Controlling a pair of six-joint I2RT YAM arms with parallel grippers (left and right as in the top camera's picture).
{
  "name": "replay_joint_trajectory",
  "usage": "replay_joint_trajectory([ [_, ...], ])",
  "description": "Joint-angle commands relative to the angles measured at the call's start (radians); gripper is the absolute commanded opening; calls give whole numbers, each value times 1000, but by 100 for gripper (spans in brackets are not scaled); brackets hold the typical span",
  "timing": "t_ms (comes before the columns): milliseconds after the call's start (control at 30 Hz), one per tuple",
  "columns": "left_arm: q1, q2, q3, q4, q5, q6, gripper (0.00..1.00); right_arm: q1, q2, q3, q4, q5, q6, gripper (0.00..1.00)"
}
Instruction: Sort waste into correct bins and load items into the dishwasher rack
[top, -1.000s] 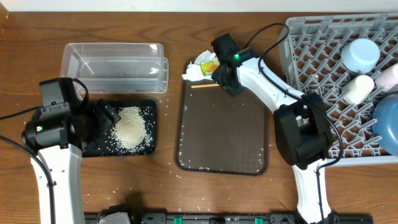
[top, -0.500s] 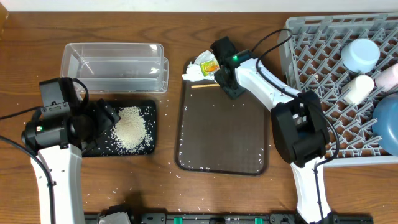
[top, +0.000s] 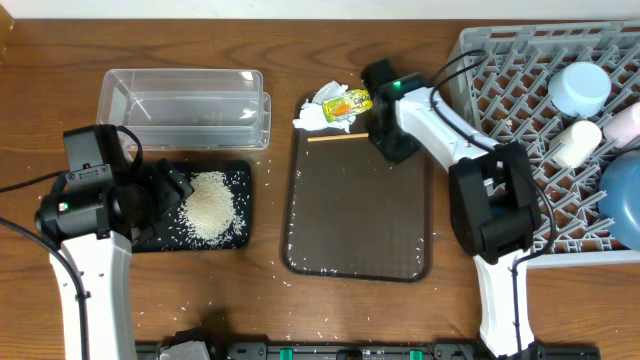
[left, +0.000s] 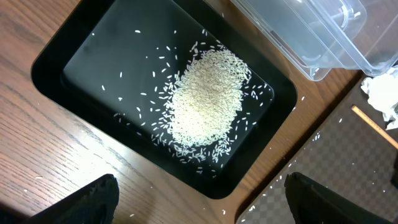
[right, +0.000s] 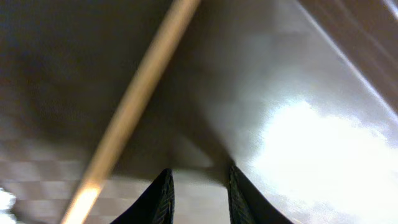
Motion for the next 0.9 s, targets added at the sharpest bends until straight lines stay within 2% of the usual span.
replay_joint_trajectory([
  [0,6,0,13,-4,-2,2,88,-21,8,1,53,-144,-65,25],
  [133,6,0,13,-4,-2,2,88,-16,3,1,200,-219,-109,28],
  [300,6,0,13,-4,-2,2,88,-5,3,1,298,-197,-109,31],
  [467,6,0,13,-4,-2,2,88,-3,3,1,300,-162,-89,35],
  [867,6,0,13,-4,-2,2,88,24,14,1,229,-44,-22,33],
])
